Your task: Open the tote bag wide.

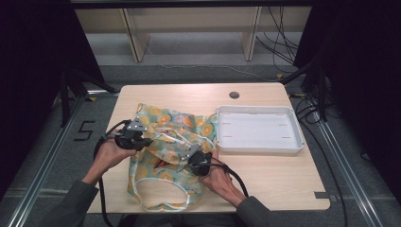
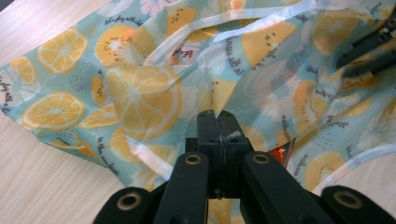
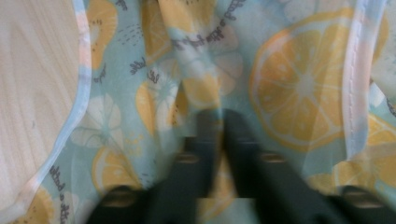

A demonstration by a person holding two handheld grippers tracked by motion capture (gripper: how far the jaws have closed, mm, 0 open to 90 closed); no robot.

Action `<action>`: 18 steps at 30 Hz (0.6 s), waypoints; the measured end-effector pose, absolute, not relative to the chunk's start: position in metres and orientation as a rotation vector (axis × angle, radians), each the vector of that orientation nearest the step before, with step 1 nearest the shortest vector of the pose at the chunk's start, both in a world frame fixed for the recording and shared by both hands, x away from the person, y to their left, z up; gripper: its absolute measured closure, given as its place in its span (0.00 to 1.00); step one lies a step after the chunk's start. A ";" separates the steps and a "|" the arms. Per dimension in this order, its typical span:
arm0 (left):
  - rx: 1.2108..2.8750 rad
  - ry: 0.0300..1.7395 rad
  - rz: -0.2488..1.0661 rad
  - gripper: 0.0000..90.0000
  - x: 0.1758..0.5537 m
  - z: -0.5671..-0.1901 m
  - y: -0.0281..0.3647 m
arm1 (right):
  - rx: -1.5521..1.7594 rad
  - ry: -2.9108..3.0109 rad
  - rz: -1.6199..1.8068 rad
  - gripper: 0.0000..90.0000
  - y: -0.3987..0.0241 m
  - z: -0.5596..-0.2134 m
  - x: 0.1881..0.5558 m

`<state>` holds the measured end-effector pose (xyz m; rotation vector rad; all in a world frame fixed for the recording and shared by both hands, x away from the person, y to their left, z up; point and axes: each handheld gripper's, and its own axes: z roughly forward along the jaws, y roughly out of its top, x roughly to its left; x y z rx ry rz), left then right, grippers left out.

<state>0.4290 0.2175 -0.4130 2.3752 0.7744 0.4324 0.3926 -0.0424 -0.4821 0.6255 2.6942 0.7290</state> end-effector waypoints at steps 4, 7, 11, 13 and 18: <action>2.362 0.786 0.432 1.00 0.430 -0.410 0.225 | 0.606 2.710 0.813 1.00 -0.052 -0.473 0.398; 2.349 0.800 0.437 1.00 0.430 -0.405 0.233 | 0.669 2.714 0.899 1.00 -0.058 -0.457 0.393; 2.315 0.826 0.460 0.99 0.430 -0.401 0.243 | 0.627 2.704 1.015 1.00 -0.070 -0.432 0.386; 2.328 0.833 0.476 0.99 0.433 -0.402 0.246 | 0.614 2.693 1.055 1.00 -0.076 -0.421 0.385; 2.347 0.843 0.497 0.98 0.451 -0.415 0.237 | 0.616 2.635 1.142 1.00 -0.086 -0.402 0.395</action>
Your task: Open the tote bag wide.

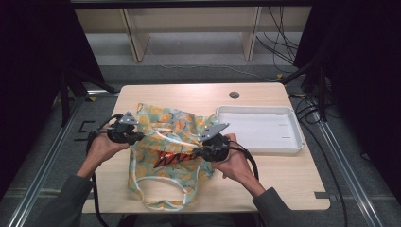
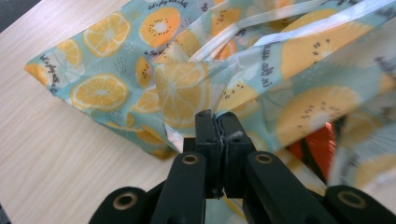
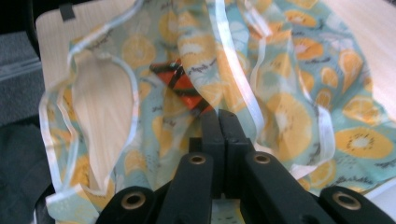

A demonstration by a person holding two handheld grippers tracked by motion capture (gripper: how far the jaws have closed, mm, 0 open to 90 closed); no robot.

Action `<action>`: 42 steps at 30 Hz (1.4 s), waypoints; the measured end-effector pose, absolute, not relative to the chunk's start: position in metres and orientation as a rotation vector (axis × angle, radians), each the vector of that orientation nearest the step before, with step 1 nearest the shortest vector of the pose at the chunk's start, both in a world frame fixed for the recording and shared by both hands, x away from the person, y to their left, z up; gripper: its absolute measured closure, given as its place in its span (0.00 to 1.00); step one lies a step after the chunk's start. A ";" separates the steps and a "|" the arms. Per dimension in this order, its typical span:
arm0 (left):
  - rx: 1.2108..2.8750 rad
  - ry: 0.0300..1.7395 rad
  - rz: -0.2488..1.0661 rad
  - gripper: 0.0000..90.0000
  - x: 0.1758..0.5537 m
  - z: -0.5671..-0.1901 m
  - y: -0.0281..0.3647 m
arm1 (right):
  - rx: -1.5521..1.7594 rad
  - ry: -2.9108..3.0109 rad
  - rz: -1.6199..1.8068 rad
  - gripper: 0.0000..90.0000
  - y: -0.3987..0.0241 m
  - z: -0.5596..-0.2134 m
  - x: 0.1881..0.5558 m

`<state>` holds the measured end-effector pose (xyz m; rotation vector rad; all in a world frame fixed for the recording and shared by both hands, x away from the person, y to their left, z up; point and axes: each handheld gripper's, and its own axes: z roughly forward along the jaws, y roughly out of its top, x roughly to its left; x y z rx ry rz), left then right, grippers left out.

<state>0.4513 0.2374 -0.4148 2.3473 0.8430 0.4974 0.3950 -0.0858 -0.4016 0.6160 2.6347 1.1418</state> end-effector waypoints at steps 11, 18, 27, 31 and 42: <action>2.433 0.852 0.455 0.86 0.470 -0.447 0.228 | 0.749 2.576 1.197 1.00 -0.088 -0.401 0.439; 2.339 0.787 0.557 0.51 0.429 -0.414 0.230 | 0.778 2.557 1.186 1.00 -0.093 -0.408 0.455; 2.476 0.636 0.624 0.47 0.417 -0.433 0.193 | 0.803 2.554 1.208 1.00 -0.093 -0.410 0.458; 2.524 0.639 0.665 0.62 0.429 -0.448 0.190 | 0.802 2.556 1.221 1.00 -0.095 -0.409 0.458; 2.474 0.509 0.430 0.99 0.405 -0.429 0.211 | 0.784 2.592 1.182 1.00 -0.097 -0.405 0.446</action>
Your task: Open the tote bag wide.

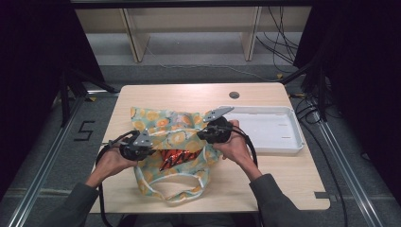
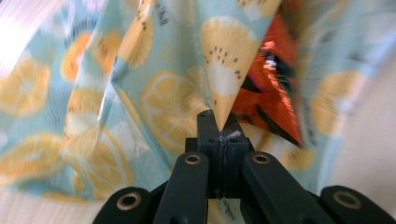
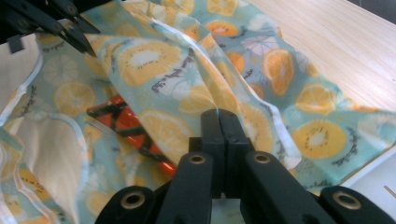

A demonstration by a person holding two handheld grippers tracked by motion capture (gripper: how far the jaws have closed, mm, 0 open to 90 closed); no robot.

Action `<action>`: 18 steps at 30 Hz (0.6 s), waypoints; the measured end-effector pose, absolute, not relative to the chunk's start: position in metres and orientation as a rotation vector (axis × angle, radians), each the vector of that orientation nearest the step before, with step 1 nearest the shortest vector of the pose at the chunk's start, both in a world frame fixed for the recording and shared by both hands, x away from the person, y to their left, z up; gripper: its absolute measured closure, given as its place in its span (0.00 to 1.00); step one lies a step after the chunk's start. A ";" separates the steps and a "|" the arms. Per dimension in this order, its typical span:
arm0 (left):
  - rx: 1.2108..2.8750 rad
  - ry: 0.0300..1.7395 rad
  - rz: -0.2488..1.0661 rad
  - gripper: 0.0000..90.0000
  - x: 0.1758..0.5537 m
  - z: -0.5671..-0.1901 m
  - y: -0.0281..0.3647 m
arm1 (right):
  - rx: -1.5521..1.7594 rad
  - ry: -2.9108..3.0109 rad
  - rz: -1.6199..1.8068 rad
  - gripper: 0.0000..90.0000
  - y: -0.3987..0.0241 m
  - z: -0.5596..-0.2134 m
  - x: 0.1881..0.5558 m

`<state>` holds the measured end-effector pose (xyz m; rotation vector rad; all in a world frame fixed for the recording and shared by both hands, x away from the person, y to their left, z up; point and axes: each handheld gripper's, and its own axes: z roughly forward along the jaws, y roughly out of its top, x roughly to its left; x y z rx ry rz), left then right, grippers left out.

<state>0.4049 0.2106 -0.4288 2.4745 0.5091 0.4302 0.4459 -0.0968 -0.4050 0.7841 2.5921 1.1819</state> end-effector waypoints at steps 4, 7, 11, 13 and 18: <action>2.427 0.505 0.385 0.99 0.402 -0.412 0.221 | 0.756 2.554 1.198 1.00 -0.094 -0.398 0.438; 2.384 0.558 0.379 0.99 0.413 -0.406 0.222 | 0.725 2.511 1.163 1.00 -0.090 -0.397 0.447; 2.357 0.660 0.373 0.98 0.436 -0.415 0.219 | 0.730 2.479 1.049 1.00 -0.085 -0.414 0.465; 2.360 0.711 0.346 0.98 0.444 -0.424 0.215 | 0.731 2.490 0.993 1.00 -0.083 -0.425 0.474; 2.386 0.767 0.313 0.99 0.456 -0.435 0.211 | 0.800 2.520 0.919 0.90 -0.082 -0.443 0.480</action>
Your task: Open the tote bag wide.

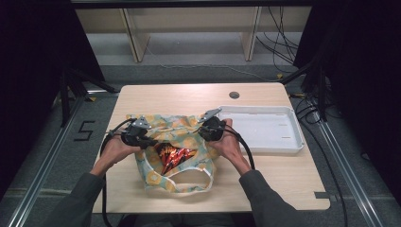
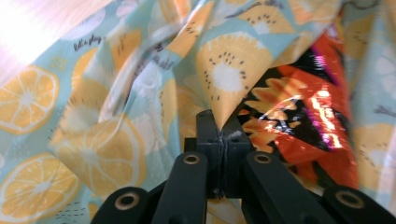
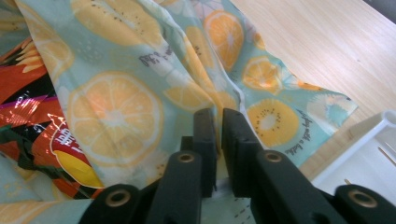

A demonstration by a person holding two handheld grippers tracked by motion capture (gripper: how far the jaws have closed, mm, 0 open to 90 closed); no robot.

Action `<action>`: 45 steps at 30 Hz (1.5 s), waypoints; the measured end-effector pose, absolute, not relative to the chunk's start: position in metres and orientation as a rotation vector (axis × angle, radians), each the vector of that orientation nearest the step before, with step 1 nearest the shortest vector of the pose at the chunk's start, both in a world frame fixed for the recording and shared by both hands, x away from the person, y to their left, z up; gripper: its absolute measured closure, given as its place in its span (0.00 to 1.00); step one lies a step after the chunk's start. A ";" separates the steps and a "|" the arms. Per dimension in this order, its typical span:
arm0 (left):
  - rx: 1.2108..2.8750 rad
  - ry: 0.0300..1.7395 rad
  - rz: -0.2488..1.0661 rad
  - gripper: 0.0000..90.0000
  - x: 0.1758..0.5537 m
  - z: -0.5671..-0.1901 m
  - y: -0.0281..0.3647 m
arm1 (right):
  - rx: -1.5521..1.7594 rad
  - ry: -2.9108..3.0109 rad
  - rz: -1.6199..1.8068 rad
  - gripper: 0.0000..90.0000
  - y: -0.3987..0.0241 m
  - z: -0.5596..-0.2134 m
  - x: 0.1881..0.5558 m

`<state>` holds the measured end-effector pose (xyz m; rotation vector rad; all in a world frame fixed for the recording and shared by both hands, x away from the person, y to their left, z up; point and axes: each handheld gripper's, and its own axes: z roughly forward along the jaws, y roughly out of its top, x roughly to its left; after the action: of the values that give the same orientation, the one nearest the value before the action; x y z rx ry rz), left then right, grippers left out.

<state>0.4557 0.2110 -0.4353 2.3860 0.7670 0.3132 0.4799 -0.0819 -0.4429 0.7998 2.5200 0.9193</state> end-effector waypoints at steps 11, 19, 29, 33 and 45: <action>2.378 0.819 0.287 0.99 0.460 -0.435 0.212 | 0.633 2.581 1.178 0.95 -0.093 -0.388 0.423; 2.381 0.826 0.274 0.99 0.463 -0.437 0.215 | 0.736 2.670 0.842 1.00 -0.084 -0.431 0.431; 2.374 0.856 0.301 0.99 0.467 -0.444 0.221 | 0.862 2.725 0.589 1.00 -0.112 -0.472 0.435; 2.359 0.831 0.315 0.99 0.461 -0.441 0.219 | 0.840 2.725 0.633 1.00 -0.111 -0.469 0.431; 2.303 0.764 0.402 0.69 0.423 -0.406 0.211 | 0.727 2.630 0.978 0.97 -0.102 -0.429 0.418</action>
<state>0.4226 0.2113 -0.4059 2.3029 0.7641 0.4020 0.4180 -0.1016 -0.4288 0.7271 2.6304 0.9779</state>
